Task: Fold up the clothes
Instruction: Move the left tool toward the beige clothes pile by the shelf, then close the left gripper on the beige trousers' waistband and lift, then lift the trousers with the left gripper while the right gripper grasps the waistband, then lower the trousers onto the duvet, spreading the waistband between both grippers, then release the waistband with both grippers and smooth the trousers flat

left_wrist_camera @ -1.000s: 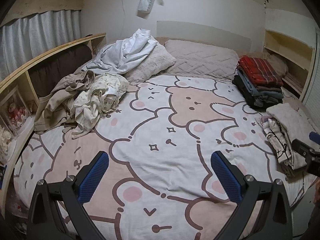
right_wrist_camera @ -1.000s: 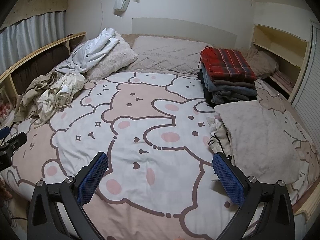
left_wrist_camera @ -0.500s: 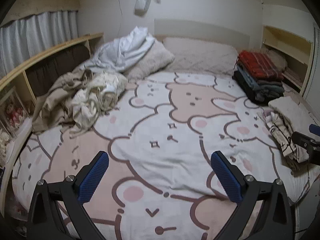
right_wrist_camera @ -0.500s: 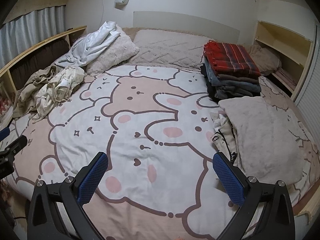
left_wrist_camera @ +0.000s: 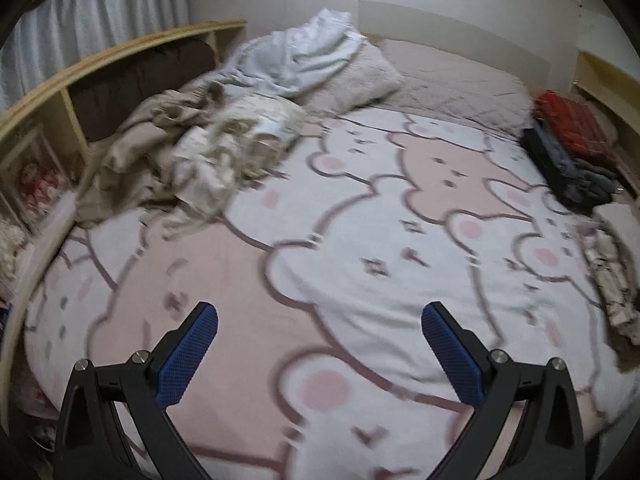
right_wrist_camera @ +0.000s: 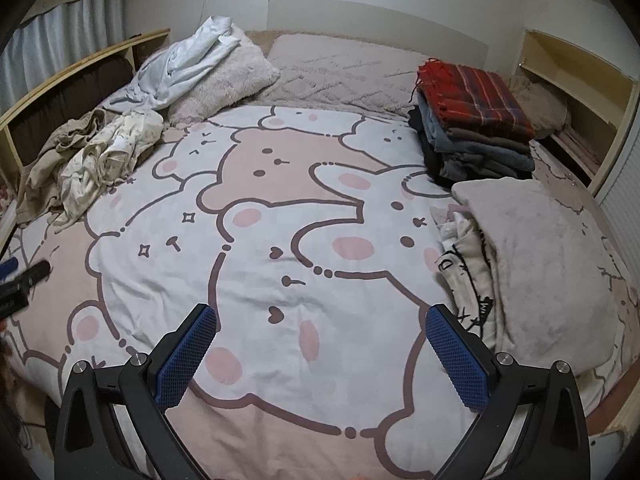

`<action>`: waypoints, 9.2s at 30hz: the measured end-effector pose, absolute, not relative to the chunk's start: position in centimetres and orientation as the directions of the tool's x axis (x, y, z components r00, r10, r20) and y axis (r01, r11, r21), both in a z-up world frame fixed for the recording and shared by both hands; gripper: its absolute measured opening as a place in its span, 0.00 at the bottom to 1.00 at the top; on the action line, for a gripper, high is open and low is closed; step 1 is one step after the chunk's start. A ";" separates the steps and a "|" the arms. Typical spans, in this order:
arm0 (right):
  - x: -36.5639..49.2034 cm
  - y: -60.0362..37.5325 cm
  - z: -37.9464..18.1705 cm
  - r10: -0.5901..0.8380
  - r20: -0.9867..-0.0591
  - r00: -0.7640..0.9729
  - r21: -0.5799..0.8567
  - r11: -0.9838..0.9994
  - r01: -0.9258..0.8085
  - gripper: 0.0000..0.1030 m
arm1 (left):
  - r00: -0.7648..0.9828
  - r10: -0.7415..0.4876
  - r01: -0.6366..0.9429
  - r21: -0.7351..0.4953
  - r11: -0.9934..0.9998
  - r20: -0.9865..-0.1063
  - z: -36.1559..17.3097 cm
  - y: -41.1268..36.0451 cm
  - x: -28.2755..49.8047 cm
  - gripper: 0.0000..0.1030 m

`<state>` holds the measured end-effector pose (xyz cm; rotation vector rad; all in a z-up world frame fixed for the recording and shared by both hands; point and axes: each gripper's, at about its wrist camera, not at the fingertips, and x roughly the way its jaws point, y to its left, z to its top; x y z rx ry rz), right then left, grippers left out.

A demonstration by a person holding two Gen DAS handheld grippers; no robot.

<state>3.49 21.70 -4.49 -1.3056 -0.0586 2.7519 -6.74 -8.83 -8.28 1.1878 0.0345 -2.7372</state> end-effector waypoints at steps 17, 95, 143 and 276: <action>0.0 15.4 -10.9 -0.025 -0.862 -0.506 -0.021 -0.996 0.084 1.00 | -0.740 -0.357 0.359 0.114 -0.926 -0.570 -5.5 -24.9 -22.3 0.83; 7.8 14.6 6.3 -0.294 -0.208 -0.933 0.089 -0.955 0.282 1.00 | -0.995 0.083 -0.082 -0.011 -0.997 -0.047 37.1 -7.6 -11.5 0.14; 10.7 17.1 2.2 -0.134 -0.377 -0.917 0.125 -0.988 0.093 1.00 | -0.675 0.442 -0.449 -0.147 -0.881 -0.590 15.0 9.0 -6.0 0.14; -23.9 22.8 -18.9 -0.182 -0.844 -0.505 0.168 -0.983 0.074 0.47 | -0.326 0.279 -0.200 -0.222 -0.954 -0.903 -19.6 1.7 -31.2 0.50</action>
